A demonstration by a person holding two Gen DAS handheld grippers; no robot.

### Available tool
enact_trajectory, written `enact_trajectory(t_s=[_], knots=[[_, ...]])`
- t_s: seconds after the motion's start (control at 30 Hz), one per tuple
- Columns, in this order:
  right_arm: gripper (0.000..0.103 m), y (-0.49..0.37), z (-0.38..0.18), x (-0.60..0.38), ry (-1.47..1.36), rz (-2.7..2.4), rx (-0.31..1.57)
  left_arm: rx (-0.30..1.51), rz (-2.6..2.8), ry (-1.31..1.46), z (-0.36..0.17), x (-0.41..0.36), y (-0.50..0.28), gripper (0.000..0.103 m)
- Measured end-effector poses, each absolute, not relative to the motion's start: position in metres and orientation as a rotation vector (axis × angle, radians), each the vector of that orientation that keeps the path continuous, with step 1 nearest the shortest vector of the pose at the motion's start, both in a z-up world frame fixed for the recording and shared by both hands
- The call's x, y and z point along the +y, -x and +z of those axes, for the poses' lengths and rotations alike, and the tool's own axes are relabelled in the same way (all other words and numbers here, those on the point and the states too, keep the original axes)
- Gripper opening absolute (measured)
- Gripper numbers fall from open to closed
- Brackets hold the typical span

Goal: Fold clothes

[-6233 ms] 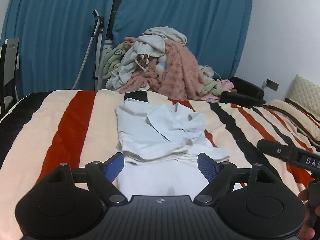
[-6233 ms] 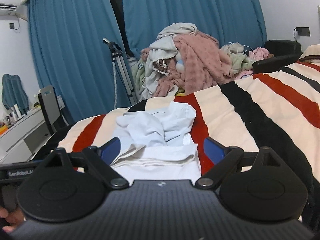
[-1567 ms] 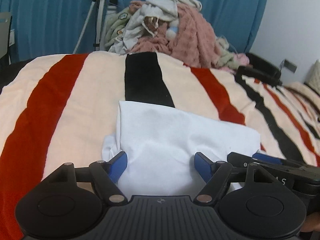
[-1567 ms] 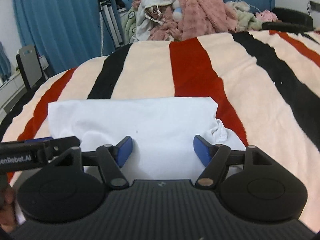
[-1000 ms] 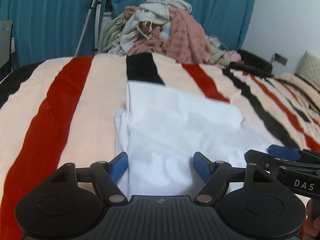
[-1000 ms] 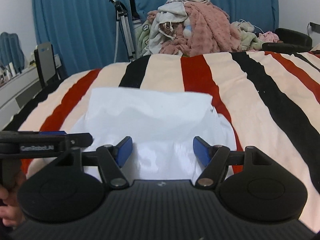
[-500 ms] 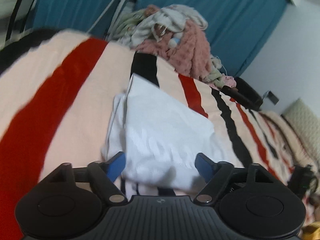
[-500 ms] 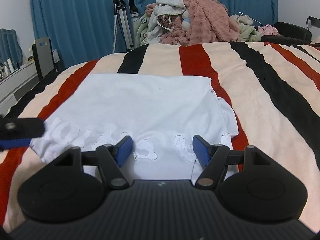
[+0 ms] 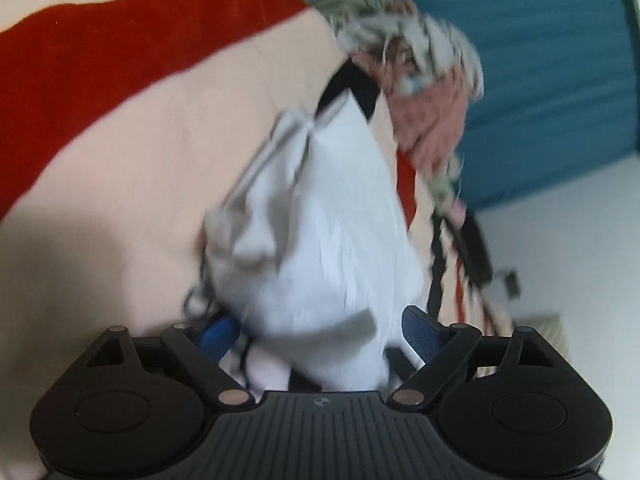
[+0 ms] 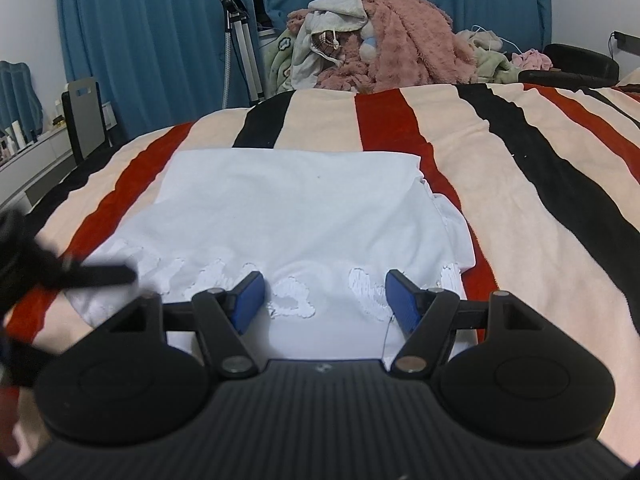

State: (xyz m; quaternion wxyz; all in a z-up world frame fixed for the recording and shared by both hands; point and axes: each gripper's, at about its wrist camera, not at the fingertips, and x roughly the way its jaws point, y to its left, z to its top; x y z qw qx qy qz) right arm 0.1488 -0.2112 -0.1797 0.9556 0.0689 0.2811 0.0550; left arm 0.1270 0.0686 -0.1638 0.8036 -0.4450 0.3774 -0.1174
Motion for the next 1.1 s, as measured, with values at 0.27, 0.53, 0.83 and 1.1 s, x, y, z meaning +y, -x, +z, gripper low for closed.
enact_trajectory(t_s=[0.27,0.53,0.83,1.1], knots=[[0.069,-0.148,-0.179,-0.209,-0.131,0.108,0.565,0.786,-0.19,0.873,-0.164,0.068,-0.131,0.041],[0.089,-0.13,-0.159,-0.247,-0.546,0.122,0.569,0.73,-0.217,0.855,-0.159,0.067,-0.126,0.022],[0.095,-0.131,-0.21,-0.249,-1.114,0.369,0.81,0.717,-0.225,0.905,-0.161,0.076,-0.122,0.021],[0.093,-0.134,-0.256,-0.289,-1.54,0.236,0.707,0.71,-0.237,0.974,-0.158,0.088,-0.128,0.018]])
